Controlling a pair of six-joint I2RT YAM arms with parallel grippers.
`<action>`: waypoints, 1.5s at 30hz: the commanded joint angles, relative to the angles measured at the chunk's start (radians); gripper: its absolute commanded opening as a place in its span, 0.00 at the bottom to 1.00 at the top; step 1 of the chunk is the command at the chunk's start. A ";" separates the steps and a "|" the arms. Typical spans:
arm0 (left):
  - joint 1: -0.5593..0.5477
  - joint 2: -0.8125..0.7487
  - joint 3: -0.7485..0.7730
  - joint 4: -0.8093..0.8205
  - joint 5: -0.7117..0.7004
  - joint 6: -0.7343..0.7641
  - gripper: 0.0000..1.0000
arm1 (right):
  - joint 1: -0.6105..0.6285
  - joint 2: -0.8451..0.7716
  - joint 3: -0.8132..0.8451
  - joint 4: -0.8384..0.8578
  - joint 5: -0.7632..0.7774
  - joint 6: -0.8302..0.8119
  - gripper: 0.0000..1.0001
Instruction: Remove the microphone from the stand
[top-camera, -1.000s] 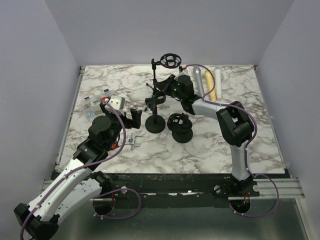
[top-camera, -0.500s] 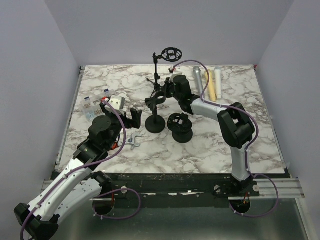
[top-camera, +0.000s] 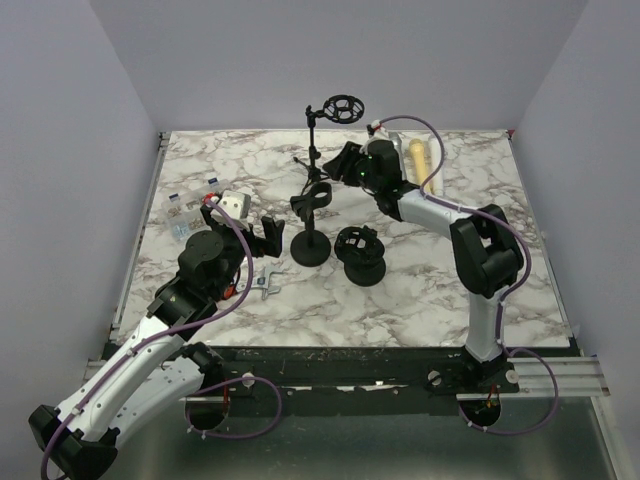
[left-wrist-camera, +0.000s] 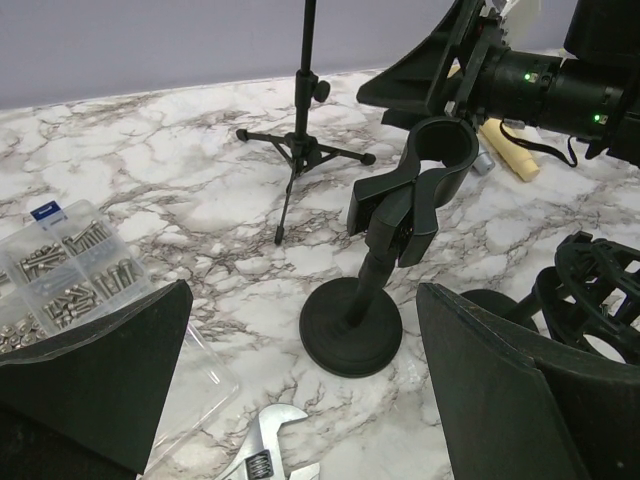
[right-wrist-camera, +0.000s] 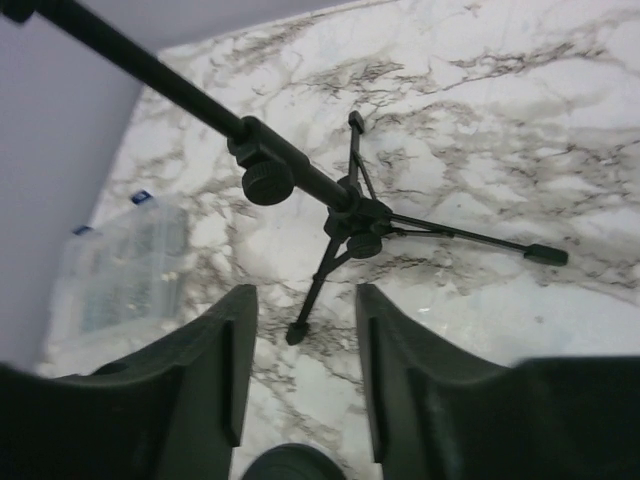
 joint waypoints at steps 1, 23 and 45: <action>0.005 -0.004 0.001 0.014 0.032 -0.014 0.99 | -0.044 0.072 -0.019 0.215 -0.251 0.362 0.73; 0.006 -0.018 0.003 0.012 0.032 -0.014 0.99 | -0.054 0.401 0.285 0.416 -0.412 0.758 0.67; 0.006 -0.027 0.002 0.009 0.024 -0.011 0.99 | -0.056 0.374 0.320 0.256 -0.378 0.625 0.01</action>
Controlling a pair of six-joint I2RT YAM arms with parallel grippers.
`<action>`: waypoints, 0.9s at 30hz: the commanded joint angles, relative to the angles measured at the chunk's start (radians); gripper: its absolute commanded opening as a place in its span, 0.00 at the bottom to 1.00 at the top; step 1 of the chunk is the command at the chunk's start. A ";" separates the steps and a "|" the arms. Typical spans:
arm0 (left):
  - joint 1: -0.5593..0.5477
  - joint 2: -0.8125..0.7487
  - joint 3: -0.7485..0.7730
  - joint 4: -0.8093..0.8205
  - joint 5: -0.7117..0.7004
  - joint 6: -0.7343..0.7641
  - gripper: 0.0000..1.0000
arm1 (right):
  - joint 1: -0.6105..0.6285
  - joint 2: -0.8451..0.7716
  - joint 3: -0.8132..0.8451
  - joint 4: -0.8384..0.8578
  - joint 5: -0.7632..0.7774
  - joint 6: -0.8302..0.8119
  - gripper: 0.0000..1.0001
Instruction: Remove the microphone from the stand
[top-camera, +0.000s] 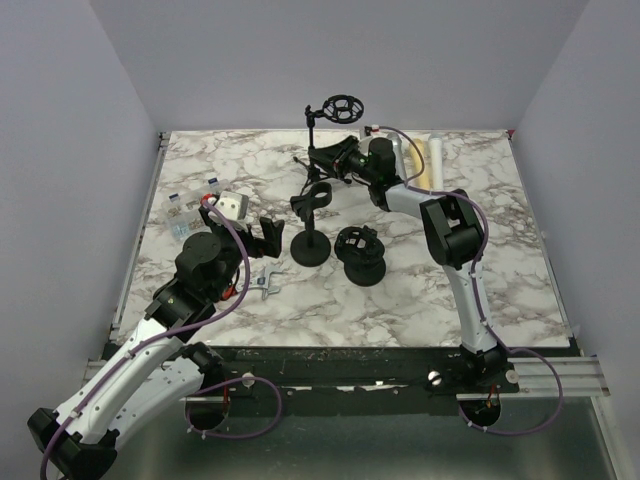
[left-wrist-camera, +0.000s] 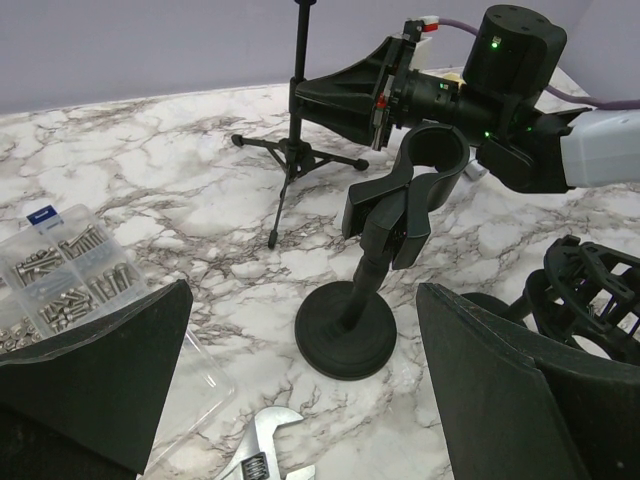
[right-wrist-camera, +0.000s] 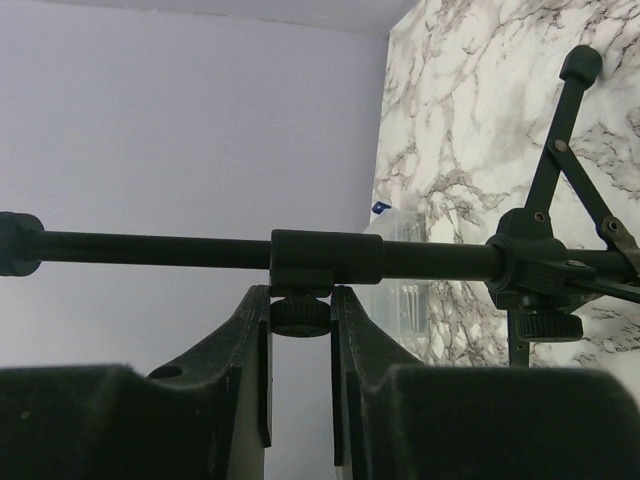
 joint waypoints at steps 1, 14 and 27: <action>0.006 -0.012 0.003 0.010 0.016 -0.003 0.99 | 0.002 -0.041 -0.005 -0.072 0.004 -0.076 0.01; 0.006 -0.020 0.003 0.008 0.024 -0.007 0.99 | -0.003 -0.214 -0.278 0.051 -0.114 -0.027 0.01; 0.006 -0.033 0.003 0.008 0.035 -0.014 0.98 | 0.024 -0.365 -0.313 -0.470 0.271 -0.582 0.01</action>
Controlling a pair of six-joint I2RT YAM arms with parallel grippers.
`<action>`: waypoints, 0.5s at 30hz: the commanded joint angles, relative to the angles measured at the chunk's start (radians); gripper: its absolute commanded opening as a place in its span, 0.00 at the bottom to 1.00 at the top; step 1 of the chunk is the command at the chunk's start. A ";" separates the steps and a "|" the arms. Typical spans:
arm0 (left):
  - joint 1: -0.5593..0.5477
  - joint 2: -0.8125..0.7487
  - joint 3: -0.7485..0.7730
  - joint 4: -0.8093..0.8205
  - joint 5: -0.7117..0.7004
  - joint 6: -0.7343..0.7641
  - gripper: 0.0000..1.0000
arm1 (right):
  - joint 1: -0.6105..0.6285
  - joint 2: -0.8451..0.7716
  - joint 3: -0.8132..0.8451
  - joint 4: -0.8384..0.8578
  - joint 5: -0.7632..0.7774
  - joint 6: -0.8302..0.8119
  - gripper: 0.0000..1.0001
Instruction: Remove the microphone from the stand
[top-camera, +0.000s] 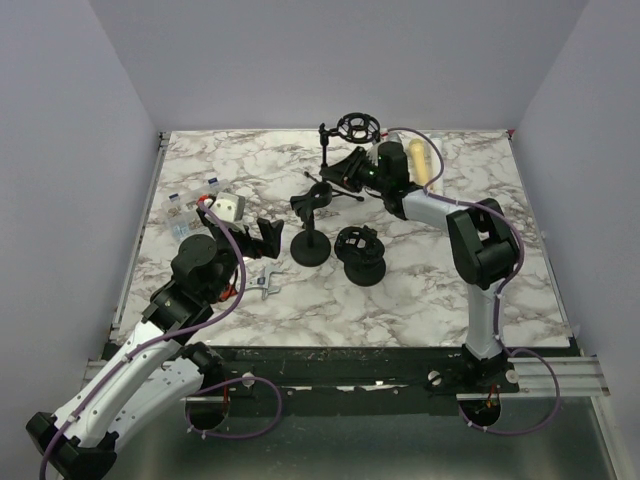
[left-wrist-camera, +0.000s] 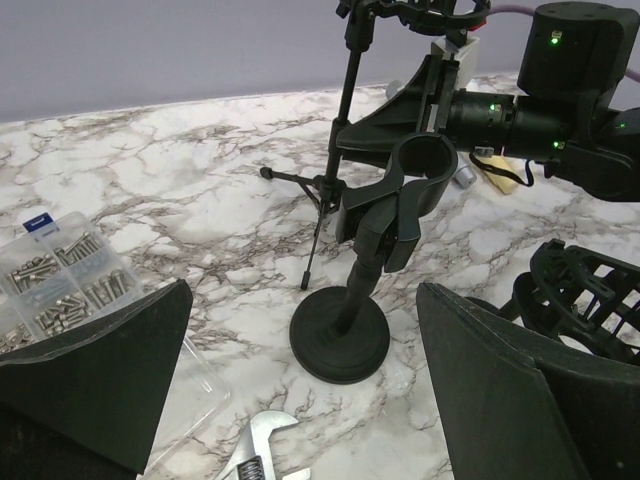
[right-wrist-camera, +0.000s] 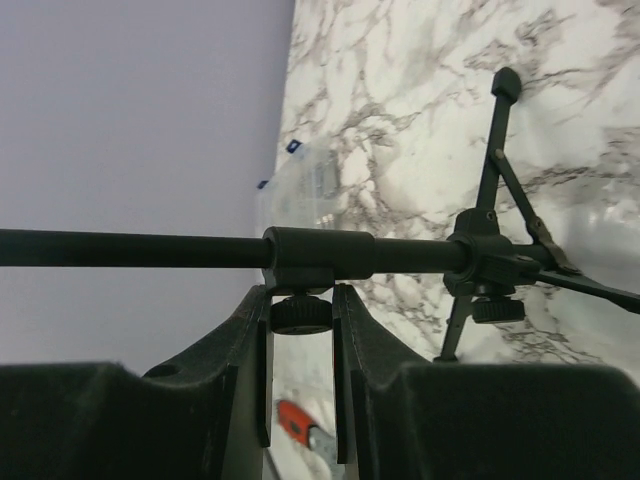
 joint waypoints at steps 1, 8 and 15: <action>0.005 -0.009 0.002 0.010 0.024 -0.010 0.98 | 0.026 -0.045 0.013 -0.277 0.235 -0.293 0.01; 0.005 -0.014 0.000 0.006 0.015 -0.007 0.99 | 0.077 -0.068 0.072 -0.410 0.432 -0.513 0.01; 0.006 -0.009 0.003 0.008 0.023 -0.008 0.99 | 0.101 -0.072 0.114 -0.467 0.503 -0.614 0.01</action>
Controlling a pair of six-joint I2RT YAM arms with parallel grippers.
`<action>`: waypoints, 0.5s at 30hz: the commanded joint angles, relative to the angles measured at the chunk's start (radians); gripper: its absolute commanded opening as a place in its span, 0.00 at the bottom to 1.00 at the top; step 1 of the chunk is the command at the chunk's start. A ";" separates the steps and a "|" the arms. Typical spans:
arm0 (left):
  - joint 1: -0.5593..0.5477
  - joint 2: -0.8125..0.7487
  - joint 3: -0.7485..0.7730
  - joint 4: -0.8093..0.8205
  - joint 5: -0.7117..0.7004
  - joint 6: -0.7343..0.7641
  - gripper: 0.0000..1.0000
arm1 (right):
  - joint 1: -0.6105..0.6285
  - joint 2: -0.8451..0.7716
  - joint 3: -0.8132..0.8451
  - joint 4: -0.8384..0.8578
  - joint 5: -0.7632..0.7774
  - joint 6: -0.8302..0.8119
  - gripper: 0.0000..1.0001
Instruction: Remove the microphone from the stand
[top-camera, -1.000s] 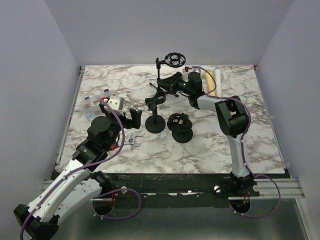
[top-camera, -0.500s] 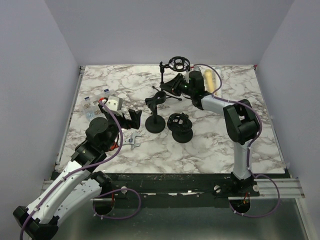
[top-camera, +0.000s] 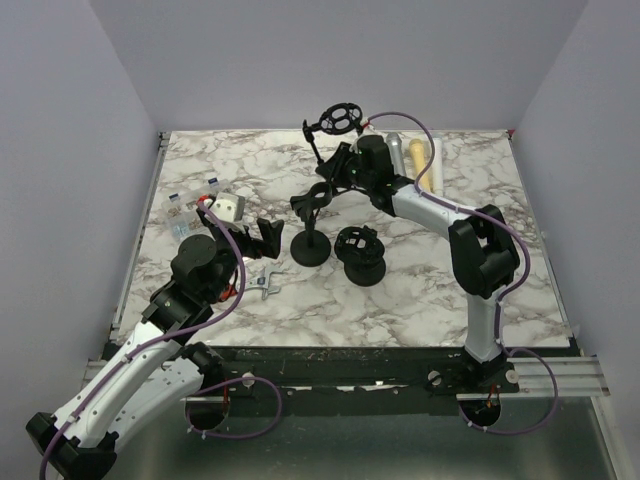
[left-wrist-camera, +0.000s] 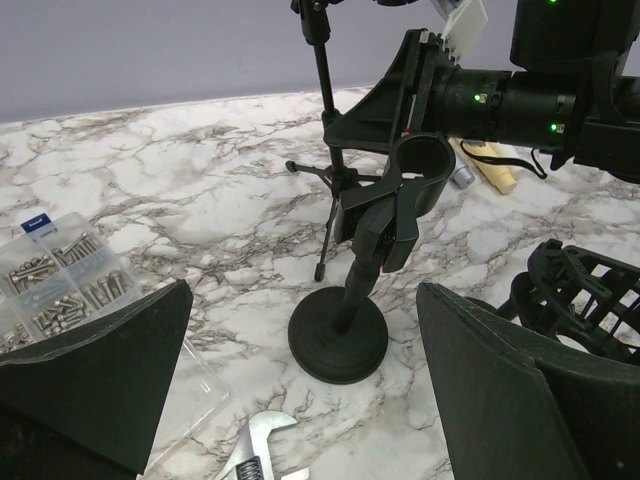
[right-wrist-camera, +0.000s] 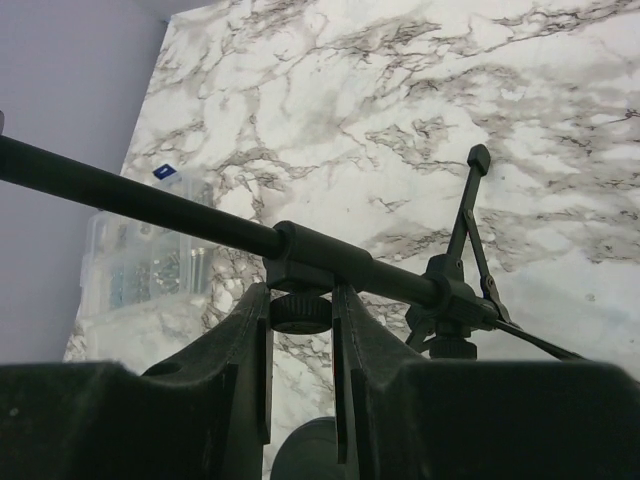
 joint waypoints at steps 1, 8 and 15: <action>0.006 -0.008 0.003 0.008 0.018 -0.007 0.99 | -0.012 0.001 -0.010 -0.166 0.119 -0.148 0.01; 0.007 -0.015 0.001 0.003 0.010 -0.006 0.99 | -0.038 0.041 -0.116 0.048 -0.143 0.060 0.01; 0.006 -0.025 0.001 0.003 0.011 -0.006 0.99 | -0.037 0.045 -0.195 0.216 -0.224 0.184 0.15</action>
